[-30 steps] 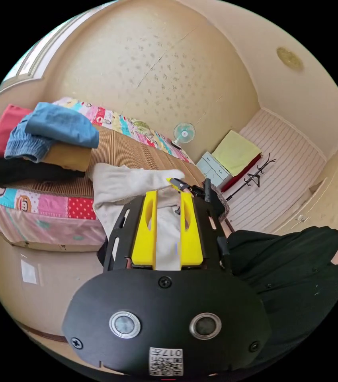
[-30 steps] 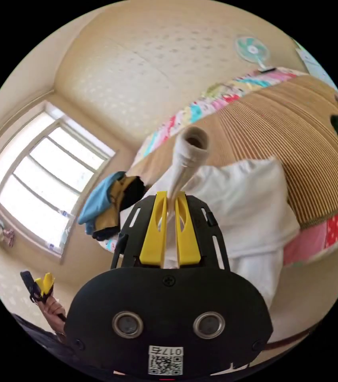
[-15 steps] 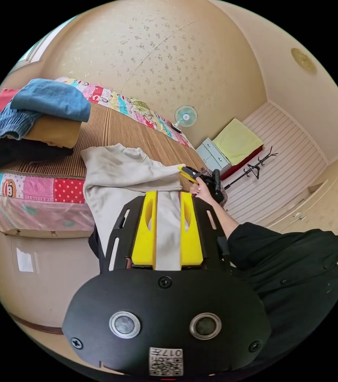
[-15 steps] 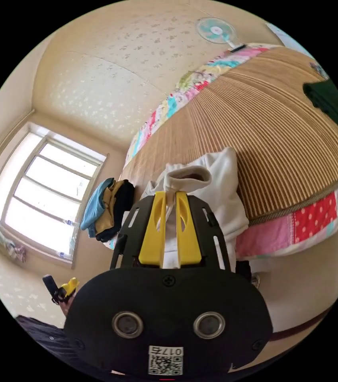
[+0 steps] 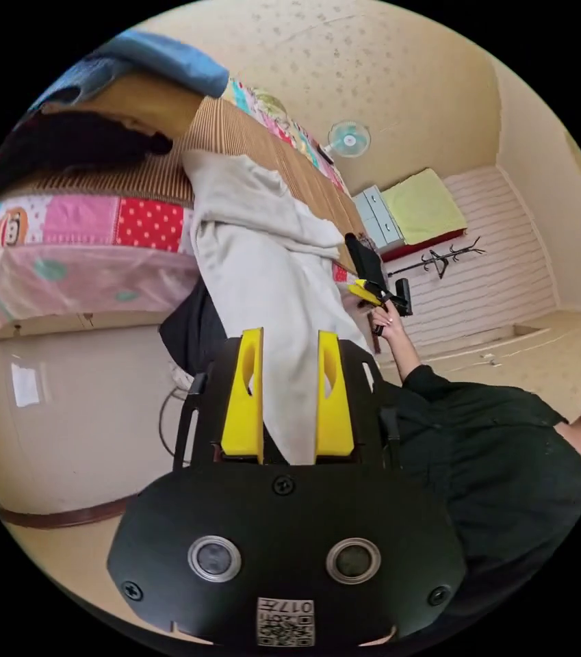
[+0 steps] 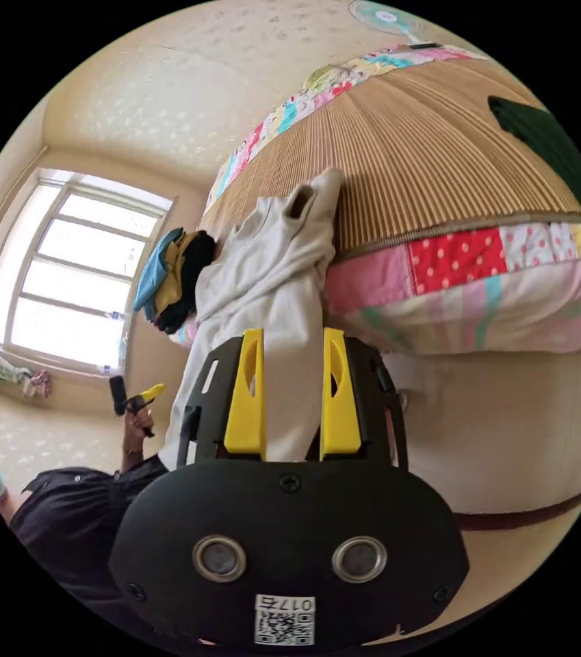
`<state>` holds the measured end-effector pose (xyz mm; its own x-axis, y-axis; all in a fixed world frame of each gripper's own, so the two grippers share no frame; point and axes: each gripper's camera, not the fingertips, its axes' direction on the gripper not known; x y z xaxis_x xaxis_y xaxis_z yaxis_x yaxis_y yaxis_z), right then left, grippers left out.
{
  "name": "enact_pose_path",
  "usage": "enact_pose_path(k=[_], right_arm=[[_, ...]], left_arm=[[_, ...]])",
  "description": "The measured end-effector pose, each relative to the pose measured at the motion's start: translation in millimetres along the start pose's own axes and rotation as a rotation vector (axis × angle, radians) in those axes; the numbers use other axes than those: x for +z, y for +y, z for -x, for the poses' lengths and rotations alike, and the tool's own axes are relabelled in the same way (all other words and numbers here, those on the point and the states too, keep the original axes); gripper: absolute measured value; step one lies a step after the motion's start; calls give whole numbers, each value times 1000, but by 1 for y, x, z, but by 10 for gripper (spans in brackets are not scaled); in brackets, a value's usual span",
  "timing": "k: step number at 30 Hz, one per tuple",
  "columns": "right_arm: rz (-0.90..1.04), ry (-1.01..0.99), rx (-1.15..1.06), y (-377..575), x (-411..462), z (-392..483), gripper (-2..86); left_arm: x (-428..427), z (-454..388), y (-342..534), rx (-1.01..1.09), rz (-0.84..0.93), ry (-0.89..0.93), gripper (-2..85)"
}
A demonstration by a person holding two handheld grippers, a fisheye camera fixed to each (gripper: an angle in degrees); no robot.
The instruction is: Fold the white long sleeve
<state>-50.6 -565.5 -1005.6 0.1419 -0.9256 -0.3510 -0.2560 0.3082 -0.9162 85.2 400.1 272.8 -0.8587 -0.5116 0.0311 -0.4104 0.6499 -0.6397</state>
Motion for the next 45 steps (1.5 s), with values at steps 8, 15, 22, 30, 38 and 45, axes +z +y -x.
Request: enact_pose_path(k=[8,15,22,30,38,45], right_arm=[[301,-116,57,78,-27,-30,146],[244,-512,210,124,-16,-87,136],[76,-978,155,143,-21,-112,47],[-47,-958,-93,132,-95,-74,27],[-210,-961,-266,118,-148,0,21],[-360,-1090,-387,109,-178,36,11]], left_arm=[[8,42,-31,-133,478,107,160],[-10,50,-32,-172,516,252,119],[-19,48,-38,-180,442,444,53],[-87,44,-59,-70,328,608,40],[-139,17,-73,69,323,511,39],[-164,6,-78,35,298,411,39]])
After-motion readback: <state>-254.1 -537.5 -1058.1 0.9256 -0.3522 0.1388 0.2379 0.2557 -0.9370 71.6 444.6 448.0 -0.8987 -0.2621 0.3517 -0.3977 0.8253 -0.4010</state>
